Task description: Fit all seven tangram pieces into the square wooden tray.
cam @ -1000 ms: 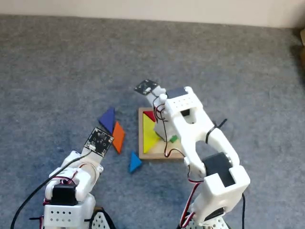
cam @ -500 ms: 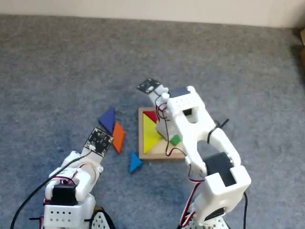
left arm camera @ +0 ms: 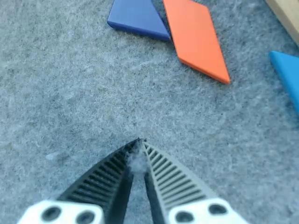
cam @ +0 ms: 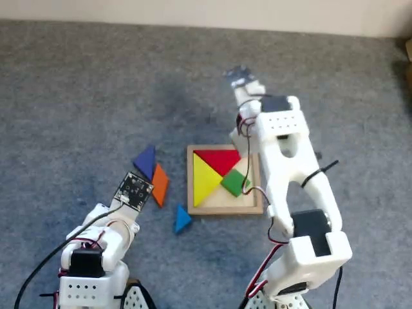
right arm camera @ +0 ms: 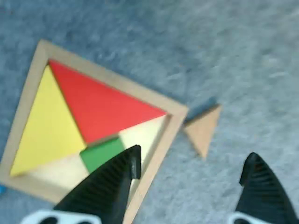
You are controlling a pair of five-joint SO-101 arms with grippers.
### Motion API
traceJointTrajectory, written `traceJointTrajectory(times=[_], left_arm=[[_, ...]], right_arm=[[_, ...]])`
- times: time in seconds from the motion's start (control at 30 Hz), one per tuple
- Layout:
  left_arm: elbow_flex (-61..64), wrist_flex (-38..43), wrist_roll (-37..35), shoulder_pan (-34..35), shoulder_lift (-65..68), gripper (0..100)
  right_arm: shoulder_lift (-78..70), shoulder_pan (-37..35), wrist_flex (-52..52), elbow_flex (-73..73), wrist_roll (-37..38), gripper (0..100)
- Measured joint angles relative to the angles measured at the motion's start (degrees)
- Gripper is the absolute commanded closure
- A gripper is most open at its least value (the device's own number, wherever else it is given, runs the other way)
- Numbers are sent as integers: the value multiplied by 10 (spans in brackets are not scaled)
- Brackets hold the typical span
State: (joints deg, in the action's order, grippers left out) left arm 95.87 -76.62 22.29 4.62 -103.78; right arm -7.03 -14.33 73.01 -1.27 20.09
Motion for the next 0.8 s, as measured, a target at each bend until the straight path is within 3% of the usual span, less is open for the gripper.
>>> traceJointTrajectory(times=[0.37, 0.8], left_arm=[[0, 0, 0, 0, 0, 994], [0, 0, 0, 0, 0, 994]], right_arm=[[-223, 64, 4, 188, -84, 670], [-353, 67, 53, 298, -95, 670]])
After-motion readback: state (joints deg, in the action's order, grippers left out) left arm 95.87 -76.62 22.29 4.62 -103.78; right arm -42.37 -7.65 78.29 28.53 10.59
